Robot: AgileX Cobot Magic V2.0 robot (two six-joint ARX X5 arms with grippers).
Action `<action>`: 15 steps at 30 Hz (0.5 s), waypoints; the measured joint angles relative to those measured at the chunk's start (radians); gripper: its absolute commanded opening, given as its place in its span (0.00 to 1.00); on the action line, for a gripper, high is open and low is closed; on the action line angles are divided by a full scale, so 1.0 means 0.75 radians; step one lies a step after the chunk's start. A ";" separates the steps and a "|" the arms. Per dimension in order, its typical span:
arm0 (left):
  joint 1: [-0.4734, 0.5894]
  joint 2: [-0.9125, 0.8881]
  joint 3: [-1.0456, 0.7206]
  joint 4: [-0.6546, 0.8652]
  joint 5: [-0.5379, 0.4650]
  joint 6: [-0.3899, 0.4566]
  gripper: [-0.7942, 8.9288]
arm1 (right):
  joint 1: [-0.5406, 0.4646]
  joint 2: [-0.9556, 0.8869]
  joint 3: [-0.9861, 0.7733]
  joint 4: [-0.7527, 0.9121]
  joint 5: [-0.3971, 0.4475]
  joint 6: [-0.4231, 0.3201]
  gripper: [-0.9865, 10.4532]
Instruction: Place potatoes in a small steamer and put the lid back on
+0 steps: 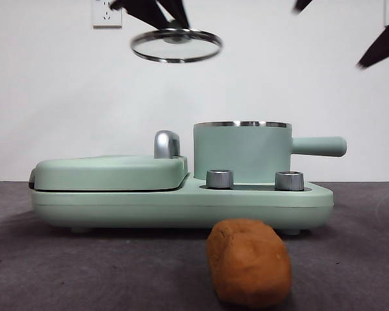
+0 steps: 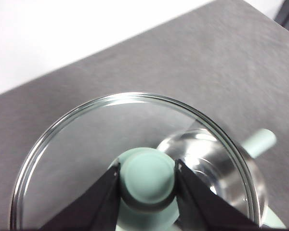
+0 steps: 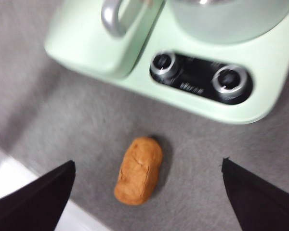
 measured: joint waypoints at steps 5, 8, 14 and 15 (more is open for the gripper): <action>0.079 -0.008 0.000 -0.065 -0.001 0.000 0.14 | 0.218 0.189 0.000 0.046 0.138 0.070 0.51; 0.119 -0.008 0.000 -0.082 0.000 0.000 0.14 | 0.300 0.290 0.000 0.048 0.188 0.100 0.51; 0.178 -0.008 0.000 -0.082 -0.001 0.000 0.14 | 0.370 0.465 0.000 0.048 0.219 0.133 0.51; 0.184 -0.008 0.000 -0.082 -0.001 0.000 0.14 | 0.376 0.486 0.000 0.048 0.219 0.134 0.51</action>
